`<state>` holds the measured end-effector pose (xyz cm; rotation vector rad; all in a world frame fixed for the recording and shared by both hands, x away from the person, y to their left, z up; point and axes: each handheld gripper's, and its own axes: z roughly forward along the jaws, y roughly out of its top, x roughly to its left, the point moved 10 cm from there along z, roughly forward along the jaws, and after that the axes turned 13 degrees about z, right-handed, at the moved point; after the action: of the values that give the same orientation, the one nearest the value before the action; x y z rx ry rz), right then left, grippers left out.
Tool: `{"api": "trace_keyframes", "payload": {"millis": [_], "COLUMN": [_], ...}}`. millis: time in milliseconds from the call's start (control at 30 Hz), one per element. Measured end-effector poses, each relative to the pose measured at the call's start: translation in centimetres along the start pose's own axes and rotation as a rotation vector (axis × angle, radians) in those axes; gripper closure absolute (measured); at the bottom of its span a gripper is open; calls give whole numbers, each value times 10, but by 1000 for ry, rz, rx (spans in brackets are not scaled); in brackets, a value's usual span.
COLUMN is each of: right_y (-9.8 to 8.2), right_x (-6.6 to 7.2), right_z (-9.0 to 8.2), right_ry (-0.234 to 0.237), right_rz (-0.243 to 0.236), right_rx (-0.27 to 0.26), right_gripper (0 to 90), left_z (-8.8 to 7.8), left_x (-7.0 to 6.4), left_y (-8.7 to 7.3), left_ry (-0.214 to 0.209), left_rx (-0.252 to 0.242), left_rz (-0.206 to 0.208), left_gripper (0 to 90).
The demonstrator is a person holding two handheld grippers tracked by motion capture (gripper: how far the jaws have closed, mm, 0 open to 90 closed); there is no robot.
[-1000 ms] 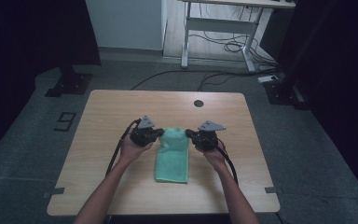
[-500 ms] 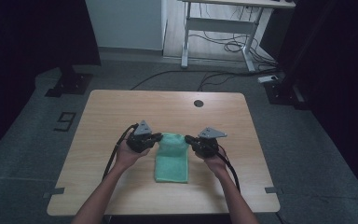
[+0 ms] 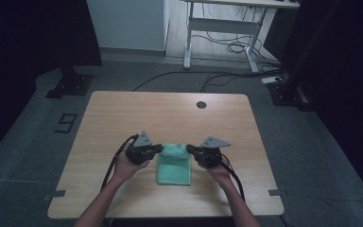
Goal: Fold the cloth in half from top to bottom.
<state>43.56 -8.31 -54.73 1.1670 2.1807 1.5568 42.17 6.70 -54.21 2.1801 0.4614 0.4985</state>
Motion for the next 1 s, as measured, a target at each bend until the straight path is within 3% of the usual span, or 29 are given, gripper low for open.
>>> {"api": "trace_keyframes", "payload": {"millis": [367, 800, 1000], "right_y": [-26, -65, -79], "right_x": [12, 25, 31], "right_z": [-5, -22, -25], "right_ry": [30, 69, 91], "right_rz": [-3, 6, -2], "right_rx": [38, 83, 119], "right_gripper": [851, 835, 791], "left_z": [-5, -7, -4], "left_x": [-23, -60, -69], "left_y": [-18, -45, -55], "left_ry": [-38, -79, -79], "left_rx": [12, 39, 65], "left_rz": [-23, -11, 3], "left_gripper": [846, 823, 785]}}
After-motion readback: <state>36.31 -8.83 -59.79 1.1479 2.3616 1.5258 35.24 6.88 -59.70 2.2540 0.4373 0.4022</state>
